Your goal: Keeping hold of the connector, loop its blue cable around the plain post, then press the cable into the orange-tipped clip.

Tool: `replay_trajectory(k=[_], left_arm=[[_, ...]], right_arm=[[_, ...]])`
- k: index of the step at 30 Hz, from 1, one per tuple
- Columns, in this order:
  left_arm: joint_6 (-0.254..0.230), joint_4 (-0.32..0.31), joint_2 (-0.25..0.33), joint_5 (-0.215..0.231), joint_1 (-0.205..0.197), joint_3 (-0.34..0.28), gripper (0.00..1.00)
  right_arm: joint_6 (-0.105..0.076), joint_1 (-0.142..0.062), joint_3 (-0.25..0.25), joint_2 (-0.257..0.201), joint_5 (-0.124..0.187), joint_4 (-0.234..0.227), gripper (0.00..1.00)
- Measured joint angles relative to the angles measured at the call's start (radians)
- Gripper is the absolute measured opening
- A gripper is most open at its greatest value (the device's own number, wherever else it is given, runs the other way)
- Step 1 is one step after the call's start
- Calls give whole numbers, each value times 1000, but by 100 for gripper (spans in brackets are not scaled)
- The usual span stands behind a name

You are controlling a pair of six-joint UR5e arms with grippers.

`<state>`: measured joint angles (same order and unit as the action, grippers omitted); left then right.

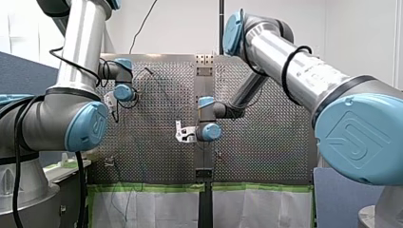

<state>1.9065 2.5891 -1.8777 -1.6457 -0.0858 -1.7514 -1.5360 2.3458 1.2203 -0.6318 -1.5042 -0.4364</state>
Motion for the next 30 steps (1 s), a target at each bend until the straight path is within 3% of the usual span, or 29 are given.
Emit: replay_trajectory(k=[7, 13, 20, 30], left_arm=[[0, 1, 0, 2, 1, 0, 99], [1, 1, 0, 3, 2, 0, 99], [1, 1, 0, 3, 4, 0, 99], [2, 2, 0, 3, 4, 0, 99]], right_arm=[[0, 5, 0, 79, -19, -10, 0], [-2, 3, 0, 132, -62, -32, 0], [-3, -4, 0, 190, -86, -47, 0], [-6, -13, 0, 274, -164, -73, 0]])
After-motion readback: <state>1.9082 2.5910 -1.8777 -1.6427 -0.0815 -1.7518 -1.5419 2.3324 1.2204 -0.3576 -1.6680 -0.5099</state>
